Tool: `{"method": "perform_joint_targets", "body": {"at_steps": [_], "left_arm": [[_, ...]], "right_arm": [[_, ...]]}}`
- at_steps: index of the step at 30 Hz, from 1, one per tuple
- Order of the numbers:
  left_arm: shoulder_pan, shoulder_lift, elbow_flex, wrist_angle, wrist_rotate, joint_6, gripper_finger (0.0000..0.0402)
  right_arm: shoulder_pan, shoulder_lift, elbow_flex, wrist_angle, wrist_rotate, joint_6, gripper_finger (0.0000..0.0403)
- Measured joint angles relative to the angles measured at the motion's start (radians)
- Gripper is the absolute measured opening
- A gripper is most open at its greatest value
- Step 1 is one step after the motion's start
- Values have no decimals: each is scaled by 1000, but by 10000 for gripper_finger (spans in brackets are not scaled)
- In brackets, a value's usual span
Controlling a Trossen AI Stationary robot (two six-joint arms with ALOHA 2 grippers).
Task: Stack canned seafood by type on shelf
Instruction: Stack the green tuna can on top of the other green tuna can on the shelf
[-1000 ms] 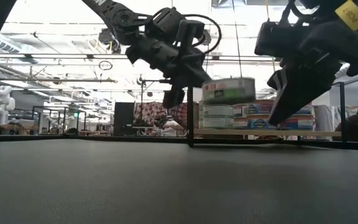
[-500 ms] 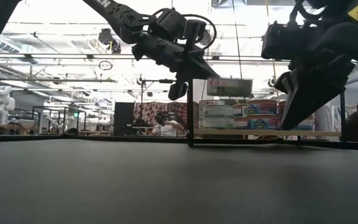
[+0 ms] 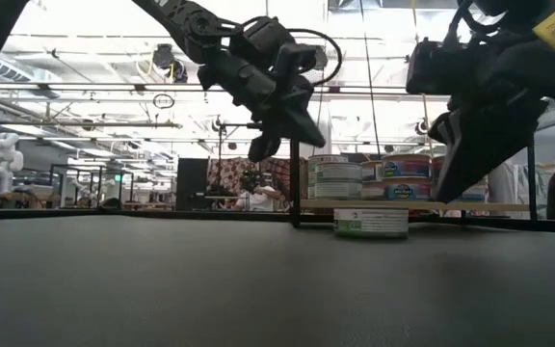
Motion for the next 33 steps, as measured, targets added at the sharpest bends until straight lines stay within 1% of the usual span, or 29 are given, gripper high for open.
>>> {"method": "perform_joint_targets", "body": {"at_steps": [2, 4, 6, 8, 10, 12, 13, 15, 16, 18, 21, 23, 25, 28, 33], "left_arm": [[-5, 0, 0, -29, -37, 39, 0], [-22, 6, -3, -62, -104, 69, 1], [-39, 16, -25, -60, -167, 52, 6], [-49, 27, -53, -68, -177, 29, 15], [-56, 50, -58, -33, -143, -4, 28], [-58, 69, -63, -31, -40, -15, 42], [-59, 83, -63, 1, 16, -18, 49], [-61, 101, -62, 12, 88, -18, 62], [-60, 106, -63, 11, 104, -15, 68], [-58, 111, -63, 27, 104, 2, 79], [-53, 111, -63, 39, 77, 36, 89], [-49, 111, -63, 42, 66, 65, 91], [-48, 104, -63, 30, 62, 116, 91], [-48, 88, -62, 20, 19, 182, 90], [-71, 55, -71, -7, -99, 274, 89]], "right_arm": [[-10, 0, 0, 0, 28, 0, 0], [-20, 0, -8, 5, 40, 0, 0], [-26, -1, -24, 0, 40, 4, 0], [-32, -1, -45, 0, 40, 20, 0], [-45, -5, -72, 11, 39, 33, 0], [-62, -31, -106, 26, 46, 44, 0], [-68, -55, -125, 46, 48, 45, 0], [-74, -131, -178, 70, 54, 51, 0], [-77, -178, -208, 84, 68, 58, 0], [-78, -290, -284, 141, 98, 91, 0], [-111, -455, -403, 321, 104, 133, 0], [-152, -533, -464, 434, 76, 153, 0], [-192, -587, -494, 496, 22, 158, 0], [-250, -631, -493, 495, -64, 158, 0], [-317, -632, -470, 489, -145, 167, 0]]}}
